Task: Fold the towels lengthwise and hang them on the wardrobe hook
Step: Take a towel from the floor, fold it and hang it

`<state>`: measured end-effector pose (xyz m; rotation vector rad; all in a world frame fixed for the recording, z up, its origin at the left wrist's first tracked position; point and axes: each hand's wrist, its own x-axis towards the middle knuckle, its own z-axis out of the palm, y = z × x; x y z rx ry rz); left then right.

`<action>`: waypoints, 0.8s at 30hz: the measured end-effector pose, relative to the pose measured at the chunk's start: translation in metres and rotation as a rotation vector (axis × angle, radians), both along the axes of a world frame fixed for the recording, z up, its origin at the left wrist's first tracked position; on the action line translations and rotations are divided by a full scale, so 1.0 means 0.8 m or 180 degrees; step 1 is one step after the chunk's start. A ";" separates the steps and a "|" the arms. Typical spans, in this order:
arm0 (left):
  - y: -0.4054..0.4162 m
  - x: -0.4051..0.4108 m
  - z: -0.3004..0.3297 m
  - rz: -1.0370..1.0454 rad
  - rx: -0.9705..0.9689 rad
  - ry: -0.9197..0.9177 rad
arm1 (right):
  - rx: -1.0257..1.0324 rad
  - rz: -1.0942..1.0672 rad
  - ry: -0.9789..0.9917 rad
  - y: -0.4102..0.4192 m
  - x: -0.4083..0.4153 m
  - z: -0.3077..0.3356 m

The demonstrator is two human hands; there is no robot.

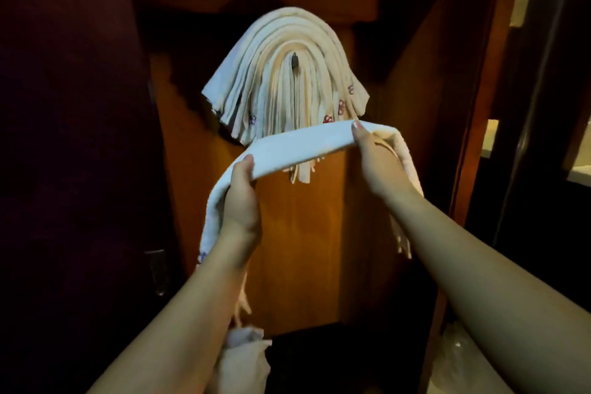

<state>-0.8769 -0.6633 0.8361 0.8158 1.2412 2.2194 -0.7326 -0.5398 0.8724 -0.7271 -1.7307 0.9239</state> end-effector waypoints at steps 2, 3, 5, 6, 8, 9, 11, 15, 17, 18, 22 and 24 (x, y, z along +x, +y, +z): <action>0.024 -0.019 0.017 0.0141 -0.0085 0.0215 | 0.0014 -0.0069 0.0059 0.033 -0.005 0.009; 0.032 -0.025 0.025 0.0170 -0.0050 0.0291 | -0.0022 -0.0078 0.0122 0.047 -0.006 0.014; 0.053 -0.040 0.045 0.0181 0.0129 0.0406 | -0.0157 0.0014 0.0325 0.081 -0.011 0.028; 0.064 -0.050 0.050 0.0174 0.0218 0.0440 | -0.0248 0.0116 0.0381 0.100 -0.013 0.032; 0.088 -0.067 0.071 0.0195 0.0290 0.0617 | -0.0248 0.0281 0.0343 0.136 -0.019 0.050; 0.096 -0.072 0.079 0.0197 0.0223 0.0764 | -0.0154 0.0282 0.0235 0.147 -0.021 0.058; 0.112 -0.083 0.101 0.0274 0.0152 0.1098 | 0.0165 0.0316 0.0100 0.176 -0.028 0.075; 0.136 -0.121 0.146 0.0401 -0.0078 0.1712 | -0.0010 0.0828 0.0269 0.229 -0.046 0.115; 0.144 -0.140 0.170 0.0366 -0.0170 0.1748 | -0.0268 0.1138 0.0450 0.250 -0.057 0.132; 0.146 -0.146 0.181 0.0352 -0.0220 0.1771 | -0.0350 0.1165 0.0607 0.260 -0.062 0.140; 0.173 -0.175 0.229 0.0342 -0.0216 0.2100 | -0.0168 0.1057 0.0939 0.289 -0.088 0.180; 0.182 -0.190 0.249 0.0229 -0.0331 0.2200 | -0.0133 0.0901 0.1113 0.295 -0.094 0.202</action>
